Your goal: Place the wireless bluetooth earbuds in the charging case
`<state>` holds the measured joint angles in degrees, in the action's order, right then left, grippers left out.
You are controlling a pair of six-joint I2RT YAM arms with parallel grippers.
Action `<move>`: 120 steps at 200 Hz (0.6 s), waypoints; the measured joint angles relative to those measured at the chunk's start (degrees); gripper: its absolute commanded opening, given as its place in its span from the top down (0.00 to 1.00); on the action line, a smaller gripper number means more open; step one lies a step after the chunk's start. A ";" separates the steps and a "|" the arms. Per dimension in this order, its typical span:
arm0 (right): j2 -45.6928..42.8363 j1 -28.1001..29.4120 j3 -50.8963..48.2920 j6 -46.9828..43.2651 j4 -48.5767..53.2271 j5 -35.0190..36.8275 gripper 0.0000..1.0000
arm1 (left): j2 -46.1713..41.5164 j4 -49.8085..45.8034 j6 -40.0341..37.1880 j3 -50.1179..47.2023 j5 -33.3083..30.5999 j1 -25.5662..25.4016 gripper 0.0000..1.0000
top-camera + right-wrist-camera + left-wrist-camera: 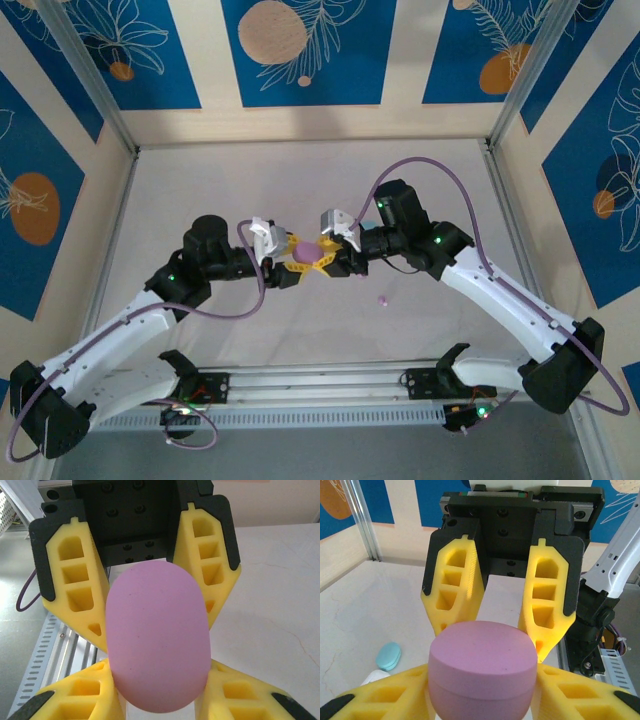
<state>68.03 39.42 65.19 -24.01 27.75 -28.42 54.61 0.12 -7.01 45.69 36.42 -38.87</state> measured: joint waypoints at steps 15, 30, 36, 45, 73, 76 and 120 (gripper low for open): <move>0.04 0.00 0.00 -0.17 0.17 0.20 0.69 | 0.00 0.09 0.02 0.07 0.00 0.00 0.53; 0.04 0.09 0.00 -0.26 0.17 0.26 0.69 | 0.00 0.07 0.15 0.11 0.04 0.00 0.58; 0.04 0.09 0.00 -0.39 0.17 0.33 0.69 | 0.00 0.00 0.28 0.11 0.07 0.00 0.60; 0.04 0.09 0.00 -0.44 0.24 0.33 0.69 | 0.00 -0.11 0.22 0.11 0.07 0.00 0.60; 0.00 -0.09 0.00 -0.20 0.11 -0.11 0.69 | 0.00 -0.15 0.20 0.13 0.15 0.00 0.54; 0.00 -0.09 0.00 -0.15 0.09 -0.13 0.69 | 0.00 -0.13 0.09 0.13 0.13 0.00 0.53; 0.00 -0.31 0.00 0.07 -0.02 -0.52 0.69 | 0.00 -0.17 0.00 0.31 0.15 0.00 0.55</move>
<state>68.03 39.11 65.19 -23.94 27.73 -28.95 54.61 -0.05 -7.01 46.00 36.58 -38.87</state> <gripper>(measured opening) 0.330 0.427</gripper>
